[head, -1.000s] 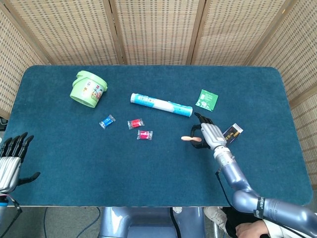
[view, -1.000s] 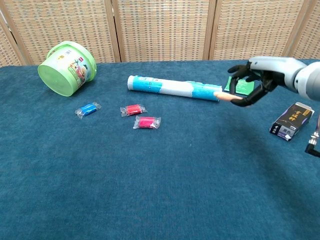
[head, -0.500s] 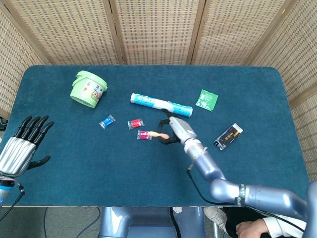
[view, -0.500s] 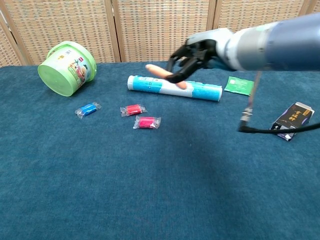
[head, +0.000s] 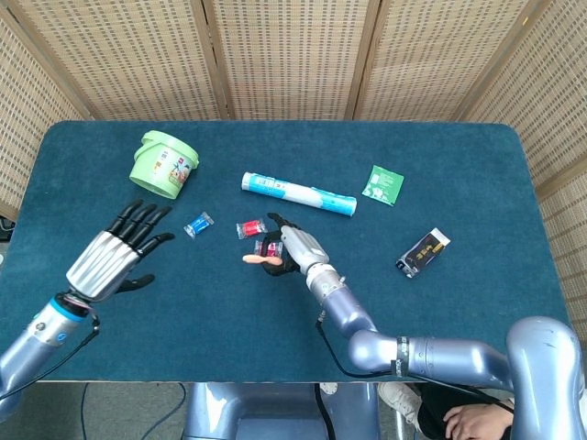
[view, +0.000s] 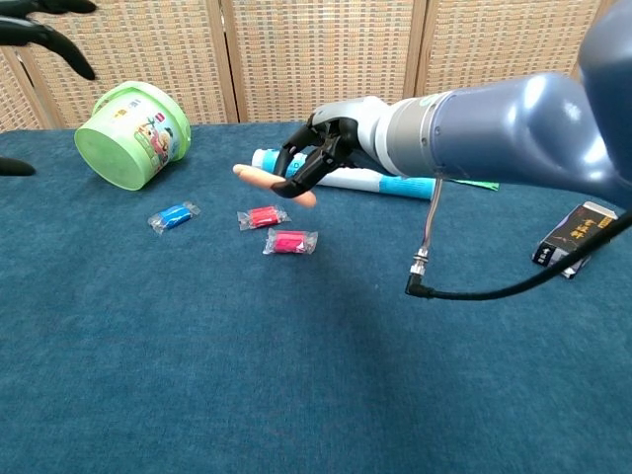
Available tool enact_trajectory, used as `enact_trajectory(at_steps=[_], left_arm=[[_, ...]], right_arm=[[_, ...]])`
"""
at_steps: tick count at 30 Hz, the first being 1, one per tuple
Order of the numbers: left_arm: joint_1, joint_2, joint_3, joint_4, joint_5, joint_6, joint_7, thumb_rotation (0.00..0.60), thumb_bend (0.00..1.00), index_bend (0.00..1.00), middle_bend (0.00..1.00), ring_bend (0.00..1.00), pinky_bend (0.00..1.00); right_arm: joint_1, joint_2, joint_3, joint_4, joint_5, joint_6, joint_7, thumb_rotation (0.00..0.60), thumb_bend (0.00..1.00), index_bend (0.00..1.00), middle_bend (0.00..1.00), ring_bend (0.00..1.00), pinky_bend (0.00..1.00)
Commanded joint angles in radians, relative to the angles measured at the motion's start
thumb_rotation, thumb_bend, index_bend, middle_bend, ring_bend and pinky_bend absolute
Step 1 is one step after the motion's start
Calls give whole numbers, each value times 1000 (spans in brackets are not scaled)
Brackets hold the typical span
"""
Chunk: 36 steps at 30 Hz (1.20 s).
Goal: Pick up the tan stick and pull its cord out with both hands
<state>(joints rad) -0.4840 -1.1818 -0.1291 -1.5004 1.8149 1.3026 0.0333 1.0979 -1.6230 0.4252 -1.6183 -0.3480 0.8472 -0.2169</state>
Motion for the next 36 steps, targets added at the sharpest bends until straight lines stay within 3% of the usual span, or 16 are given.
enact_trajectory(at_steps=[1,8,18,26,36], left_arm=[[-36,-57,-12,6,-10,-29,39,600,91,321,0,0,0],[-102,-188,-29,25,-39,-86,101,600,187,362,0,0,0],[-170,-324,-46,82,-96,-155,213,600,244,419,0,0,0],[-199,-402,-52,138,-116,-142,219,600,314,480,0,0,0],[-225,-451,-48,176,-125,-132,241,600,315,479,0,0,0]], right_arm=[[1,-3,-6,1,-3,4,1,600,623,638,81,0,0],[0,-11,-17,3,-12,9,10,600,625,638,81,0,0],[-6,-9,-24,2,-17,4,27,600,641,650,81,0,0],[-10,-1,-24,4,-17,-2,40,600,647,655,82,0,0],[-11,3,-33,2,-22,-16,50,600,647,659,82,0,0]])
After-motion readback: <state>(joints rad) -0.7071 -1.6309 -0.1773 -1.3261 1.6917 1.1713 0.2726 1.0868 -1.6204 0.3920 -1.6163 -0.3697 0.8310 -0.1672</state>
